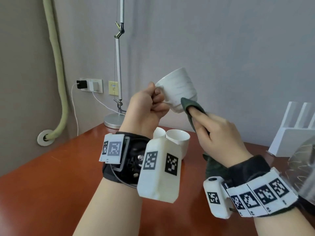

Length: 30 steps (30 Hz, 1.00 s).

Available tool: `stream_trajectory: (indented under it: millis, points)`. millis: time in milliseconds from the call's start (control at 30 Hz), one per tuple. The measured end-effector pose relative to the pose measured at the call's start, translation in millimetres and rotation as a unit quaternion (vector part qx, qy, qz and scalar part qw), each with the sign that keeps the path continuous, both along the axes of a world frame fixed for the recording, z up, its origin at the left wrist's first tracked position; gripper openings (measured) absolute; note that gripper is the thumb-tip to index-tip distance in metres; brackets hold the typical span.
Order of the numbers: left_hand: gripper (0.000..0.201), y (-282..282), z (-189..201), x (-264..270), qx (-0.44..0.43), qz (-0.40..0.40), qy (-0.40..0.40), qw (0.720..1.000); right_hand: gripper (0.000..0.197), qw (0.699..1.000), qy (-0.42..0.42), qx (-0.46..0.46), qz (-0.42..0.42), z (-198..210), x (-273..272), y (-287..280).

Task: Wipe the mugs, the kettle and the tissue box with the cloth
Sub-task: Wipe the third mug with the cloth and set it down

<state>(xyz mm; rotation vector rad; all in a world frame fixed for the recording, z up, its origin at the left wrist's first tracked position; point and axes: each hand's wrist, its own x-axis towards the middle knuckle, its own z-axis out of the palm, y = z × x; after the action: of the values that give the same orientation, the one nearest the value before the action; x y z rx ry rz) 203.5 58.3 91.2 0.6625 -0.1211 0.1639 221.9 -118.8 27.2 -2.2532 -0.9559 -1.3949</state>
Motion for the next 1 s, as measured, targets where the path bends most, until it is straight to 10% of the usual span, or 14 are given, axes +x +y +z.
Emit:
stream_trajectory:
  millis: [1000]
  points:
    - [0.038, -18.8, 2.5, -10.5, -0.125, -0.133, 0.031, 0.983, 0.053, 0.992, -0.051, -0.026, -0.116, -17.3, 7.7, -9.3]
